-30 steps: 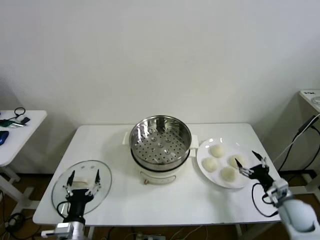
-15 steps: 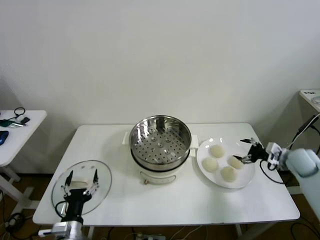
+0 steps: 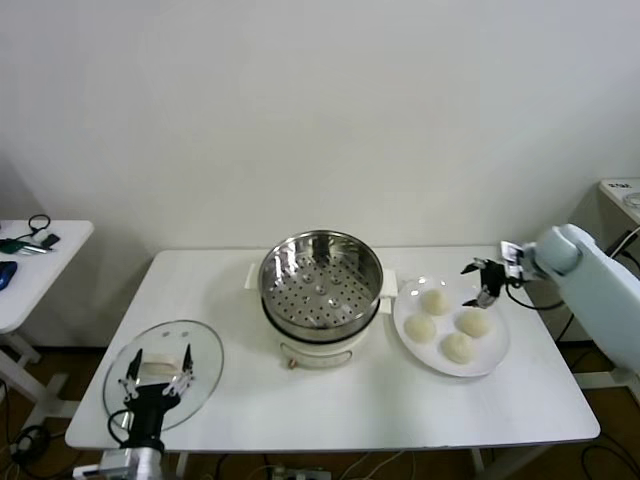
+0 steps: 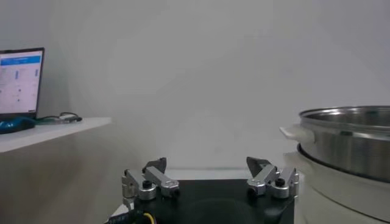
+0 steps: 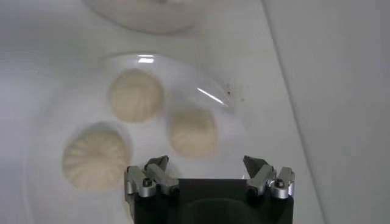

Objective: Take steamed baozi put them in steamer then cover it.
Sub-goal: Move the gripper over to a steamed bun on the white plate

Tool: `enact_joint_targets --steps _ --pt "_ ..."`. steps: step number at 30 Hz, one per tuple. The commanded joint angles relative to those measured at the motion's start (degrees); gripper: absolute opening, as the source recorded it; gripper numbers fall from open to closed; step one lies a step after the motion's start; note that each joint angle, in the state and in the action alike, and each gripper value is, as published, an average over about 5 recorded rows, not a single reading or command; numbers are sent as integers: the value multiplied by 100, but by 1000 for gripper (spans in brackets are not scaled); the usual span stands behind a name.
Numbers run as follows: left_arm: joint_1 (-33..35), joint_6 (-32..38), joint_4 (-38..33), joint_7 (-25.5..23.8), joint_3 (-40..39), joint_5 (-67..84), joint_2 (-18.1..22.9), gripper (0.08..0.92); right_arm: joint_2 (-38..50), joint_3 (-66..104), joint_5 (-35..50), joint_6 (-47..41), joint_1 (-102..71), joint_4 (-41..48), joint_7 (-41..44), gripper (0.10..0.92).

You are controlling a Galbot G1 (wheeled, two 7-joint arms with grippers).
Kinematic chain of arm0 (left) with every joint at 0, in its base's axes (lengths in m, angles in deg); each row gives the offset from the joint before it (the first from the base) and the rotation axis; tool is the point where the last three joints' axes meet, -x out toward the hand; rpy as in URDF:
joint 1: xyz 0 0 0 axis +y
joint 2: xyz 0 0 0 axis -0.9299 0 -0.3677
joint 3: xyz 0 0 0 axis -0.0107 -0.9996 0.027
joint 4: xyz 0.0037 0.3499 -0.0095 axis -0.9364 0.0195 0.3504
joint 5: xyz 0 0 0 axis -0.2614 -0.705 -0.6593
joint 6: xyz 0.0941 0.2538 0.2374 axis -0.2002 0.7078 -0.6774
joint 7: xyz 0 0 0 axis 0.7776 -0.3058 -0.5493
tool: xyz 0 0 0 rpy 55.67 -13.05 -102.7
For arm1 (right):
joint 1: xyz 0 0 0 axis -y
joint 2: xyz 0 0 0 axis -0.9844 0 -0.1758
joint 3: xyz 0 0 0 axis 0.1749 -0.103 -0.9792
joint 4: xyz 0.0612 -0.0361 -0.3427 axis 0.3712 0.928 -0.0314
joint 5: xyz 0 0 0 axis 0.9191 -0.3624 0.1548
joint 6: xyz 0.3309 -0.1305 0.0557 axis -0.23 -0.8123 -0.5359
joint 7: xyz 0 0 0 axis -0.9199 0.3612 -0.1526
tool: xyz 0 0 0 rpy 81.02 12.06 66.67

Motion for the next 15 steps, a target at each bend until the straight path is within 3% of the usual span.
enact_joint_targets --steps 1,15 --pt "32 -32 -33 14 9 31 1 823 -844 -1061 -396 361 1036 1324 379 823" --pt "-6 -75 42 80 70 24 -46 823 -1138 -1147 -444 393 540 1577 323 823"
